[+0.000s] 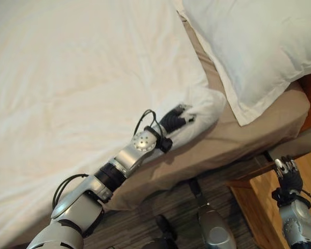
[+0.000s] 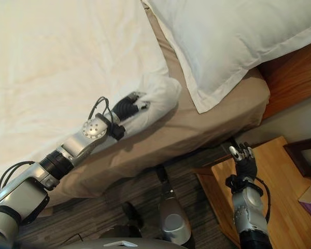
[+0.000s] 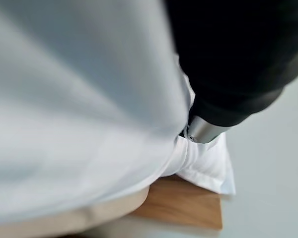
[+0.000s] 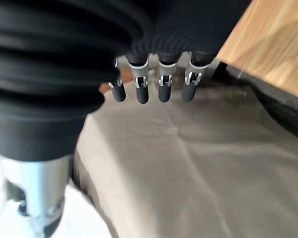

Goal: Making the bed.

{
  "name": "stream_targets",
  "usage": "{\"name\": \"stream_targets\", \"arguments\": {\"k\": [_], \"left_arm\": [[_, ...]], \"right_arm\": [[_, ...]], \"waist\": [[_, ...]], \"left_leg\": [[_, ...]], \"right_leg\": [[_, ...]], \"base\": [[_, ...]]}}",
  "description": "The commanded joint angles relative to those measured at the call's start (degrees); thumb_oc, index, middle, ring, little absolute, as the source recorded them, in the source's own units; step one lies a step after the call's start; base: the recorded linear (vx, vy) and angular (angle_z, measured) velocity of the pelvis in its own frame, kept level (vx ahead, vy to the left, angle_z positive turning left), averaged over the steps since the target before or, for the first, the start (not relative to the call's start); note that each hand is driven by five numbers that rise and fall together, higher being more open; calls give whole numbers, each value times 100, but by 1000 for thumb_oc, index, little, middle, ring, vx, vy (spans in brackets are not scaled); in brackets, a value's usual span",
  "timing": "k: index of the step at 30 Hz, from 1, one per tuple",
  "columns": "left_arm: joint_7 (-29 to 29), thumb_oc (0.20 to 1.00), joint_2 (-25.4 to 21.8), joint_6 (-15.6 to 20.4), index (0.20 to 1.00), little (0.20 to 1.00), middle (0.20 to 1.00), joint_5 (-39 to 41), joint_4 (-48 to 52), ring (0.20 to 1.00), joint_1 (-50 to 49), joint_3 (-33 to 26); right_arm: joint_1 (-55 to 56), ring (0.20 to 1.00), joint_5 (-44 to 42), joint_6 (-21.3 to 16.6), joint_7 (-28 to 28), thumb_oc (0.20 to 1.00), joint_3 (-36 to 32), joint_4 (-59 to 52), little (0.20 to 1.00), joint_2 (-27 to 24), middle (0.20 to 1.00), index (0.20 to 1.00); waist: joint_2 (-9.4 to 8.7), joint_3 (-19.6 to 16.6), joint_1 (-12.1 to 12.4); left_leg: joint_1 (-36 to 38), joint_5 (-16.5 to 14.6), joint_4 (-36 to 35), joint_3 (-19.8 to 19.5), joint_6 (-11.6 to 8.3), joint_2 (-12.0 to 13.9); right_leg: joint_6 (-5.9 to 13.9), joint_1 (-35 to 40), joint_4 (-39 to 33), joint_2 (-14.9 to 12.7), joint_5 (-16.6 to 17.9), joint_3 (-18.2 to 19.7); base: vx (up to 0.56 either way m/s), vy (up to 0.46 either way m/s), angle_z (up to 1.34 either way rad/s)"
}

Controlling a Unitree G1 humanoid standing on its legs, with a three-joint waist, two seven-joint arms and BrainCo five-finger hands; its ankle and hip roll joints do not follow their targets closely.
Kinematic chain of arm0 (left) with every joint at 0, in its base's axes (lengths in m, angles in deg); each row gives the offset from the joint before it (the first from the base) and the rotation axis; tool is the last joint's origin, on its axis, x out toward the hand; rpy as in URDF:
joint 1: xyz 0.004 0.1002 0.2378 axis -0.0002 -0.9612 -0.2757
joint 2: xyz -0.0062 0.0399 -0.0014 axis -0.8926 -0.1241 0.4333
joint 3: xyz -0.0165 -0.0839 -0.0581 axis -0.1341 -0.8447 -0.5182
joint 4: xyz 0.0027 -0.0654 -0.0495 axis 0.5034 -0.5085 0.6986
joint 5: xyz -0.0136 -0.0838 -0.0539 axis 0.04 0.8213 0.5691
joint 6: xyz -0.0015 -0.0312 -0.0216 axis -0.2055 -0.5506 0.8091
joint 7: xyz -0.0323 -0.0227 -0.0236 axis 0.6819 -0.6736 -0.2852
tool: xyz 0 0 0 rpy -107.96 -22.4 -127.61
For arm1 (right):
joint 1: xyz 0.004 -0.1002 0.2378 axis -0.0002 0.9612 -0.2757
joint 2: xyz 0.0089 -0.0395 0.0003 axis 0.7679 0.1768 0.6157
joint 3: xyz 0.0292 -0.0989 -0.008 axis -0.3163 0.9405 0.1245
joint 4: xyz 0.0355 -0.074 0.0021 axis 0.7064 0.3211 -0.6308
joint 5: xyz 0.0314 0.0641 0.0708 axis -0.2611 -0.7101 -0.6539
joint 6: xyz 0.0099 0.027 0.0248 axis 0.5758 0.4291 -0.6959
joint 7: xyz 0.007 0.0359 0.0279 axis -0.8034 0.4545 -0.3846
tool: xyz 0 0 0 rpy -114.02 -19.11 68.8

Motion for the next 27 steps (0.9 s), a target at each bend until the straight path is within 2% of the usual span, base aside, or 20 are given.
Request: {"name": "stream_targets", "arguments": {"k": [1, 3, 7, 10, 11, 12, 13, 19, 27], "left_arm": [[-725, 200, 124, 102, 200, 200, 200, 262, 68, 200, 292, 24], [-1070, 200, 2, -84, 200, 200, 200, 263, 353, 200, 112, 415], [-1200, 200, 127, -264, 200, 200, 200, 612, 500, 200, -286, 580], [-1066, 200, 852, -332, 200, 200, 200, 861, 254, 200, -578, 694], [-1042, 200, 1313, -307, 200, 200, 200, 872, 49, 200, -596, 795], [-1043, 200, 1319, -304, 200, 200, 200, 871, 44, 200, -595, 796], [-1015, 1000, 1819, -313, 1000, 1000, 1000, 840, -178, 1000, -496, 916], [-1063, 1000, 1915, -328, 1000, 1000, 1000, 1053, 45, 1000, -451, 931], [-1274, 1000, 1331, -355, 1000, 1000, 1000, 1198, 761, 1000, -306, 862]], "right_arm": [[95, 1000, 21, -372, -64, 1000, -244, -317, 1000, -97, 1000, 1000], [116, 1000, 79, -388, -86, 1000, -324, -292, 1000, -100, 1000, 1000], [111, 1000, 161, -416, -175, 1000, -411, -267, 1000, -79, 1000, 1000], [83, 1000, 243, -437, -316, 1000, -386, -248, 1000, -50, 1000, 1000], [50, 1000, 218, -473, -396, 1000, -399, -209, 1000, -62, 1000, 1000], [51, 1000, 217, -473, -396, 1000, -402, -209, 1000, -64, 1000, 1000], [-41, 1000, 174, -538, -498, 1000, -434, -202, 1000, -87, 1000, 1000], [-46, 1000, 320, -550, -624, 1000, -562, -171, 1000, -183, 1000, 1000], [-142, 1000, 462, -570, -729, 1000, -775, 10, 1000, -314, 1000, 1000]], "waist": [[-78, -286, -154], [-5, -318, -160], [58, -389, -158], [51, -454, -196], [55, -483, -223], [58, -481, -223], [45, -534, -267], [73, -596, -255], [139, -703, -162]], "left_leg": [[-130, 374, 66, -249, -157, 219], [-74, 349, 66, -264, -146, 206], [-27, 331, 66, -288, -136, 194], [29, 307, 66, -308, -119, 183], [67, 285, 66, -335, -104, 165], [69, 285, 66, -336, -104, 165], [116, 257, 66, -351, -86, 151], [171, 232, 66, -404, -63, 125], [275, 212, 66, -460, -48, 92]], "right_leg": [[647, 724, 77, -213, -536, -145], [641, 802, 77, -226, -574, -159], [623, 862, 77, -238, -616, -193], [596, 952, 77, -258, -666, -201], [588, 1011, 77, -265, -689, -204], [589, 1013, 77, -265, -689, -206], [579, 1077, 77, -280, -709, -220], [568, 1164, 77, -316, -737, -249], [553, 1333, 77, -349, -792, -322]], "base": [[0, 0, 0], [36, 3, 6], [25, 3, 2], [32, 6, 8], [35, 8, 12], [57, 5, 16], [33, 1, 13], [10, 3, 4], [15, 1, -1]]}}
